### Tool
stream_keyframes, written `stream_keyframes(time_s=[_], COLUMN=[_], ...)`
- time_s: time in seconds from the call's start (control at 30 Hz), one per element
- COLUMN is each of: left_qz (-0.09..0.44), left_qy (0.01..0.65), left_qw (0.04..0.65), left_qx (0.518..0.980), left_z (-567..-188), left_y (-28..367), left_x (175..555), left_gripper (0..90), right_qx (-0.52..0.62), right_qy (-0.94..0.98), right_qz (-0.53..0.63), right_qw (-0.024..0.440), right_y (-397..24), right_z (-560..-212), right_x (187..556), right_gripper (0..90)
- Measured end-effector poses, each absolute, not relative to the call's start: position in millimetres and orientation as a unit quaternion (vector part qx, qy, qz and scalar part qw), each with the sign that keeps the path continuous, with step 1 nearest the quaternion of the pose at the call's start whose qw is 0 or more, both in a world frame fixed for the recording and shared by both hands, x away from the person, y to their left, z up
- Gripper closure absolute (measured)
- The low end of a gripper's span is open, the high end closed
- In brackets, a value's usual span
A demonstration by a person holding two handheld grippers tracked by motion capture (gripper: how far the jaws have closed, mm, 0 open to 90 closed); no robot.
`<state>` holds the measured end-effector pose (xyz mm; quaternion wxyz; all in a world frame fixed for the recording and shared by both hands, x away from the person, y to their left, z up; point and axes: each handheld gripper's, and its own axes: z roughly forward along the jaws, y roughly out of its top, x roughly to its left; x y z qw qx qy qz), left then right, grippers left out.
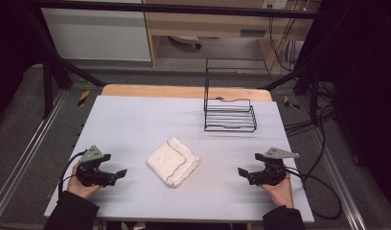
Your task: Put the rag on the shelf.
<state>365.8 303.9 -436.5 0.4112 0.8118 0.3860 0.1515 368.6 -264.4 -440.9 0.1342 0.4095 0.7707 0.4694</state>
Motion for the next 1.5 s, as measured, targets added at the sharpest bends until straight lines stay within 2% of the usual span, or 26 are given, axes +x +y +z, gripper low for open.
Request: stream_keyframes(time_s=[0.6, 1.03, 1.23, 1.27, 1.3, 1.5], left_qz=[0.147, 0.119, 0.109, 0.103, 0.097, 0.089], left_qy=[0.399, 0.368, 0.354, 0.351, 0.349, 0.336], left_qw=[0.422, 0.432, 0.423, 0.425, 0.426, 0.414], left_qx=[0.801, 0.814, 0.827, 0.828, 0.829, 0.841], left_z=[-428, -422, -425, -426, -426, -430], left_y=[288, 229, 195, 190, 184, 155], left_x=[359, 348, 345, 344, 343, 338], left_gripper=[6.4, 10.2, 17.6, 21.9, 21.9, 37.7], right_qx=[0.418, 0.416, 0.419, 0.419, 0.419, 0.42], right_qy=[0.771, 0.776, 0.776, 0.776, 0.776, 0.777], right_qz=[0.459, 0.453, 0.45, 0.45, 0.45, 0.448], right_qw=[0.14, 0.14, 0.139, 0.141, 0.141, 0.14], right_y=[-257, -252, -251, -251, -251, -251], right_z=[-440, -441, -441, -441, -441, -441], right_x=[368, 367, 367, 367, 367, 367], right_gripper=[0.4, 0.3, 0.3, 0.3, 0.3, 0.3])
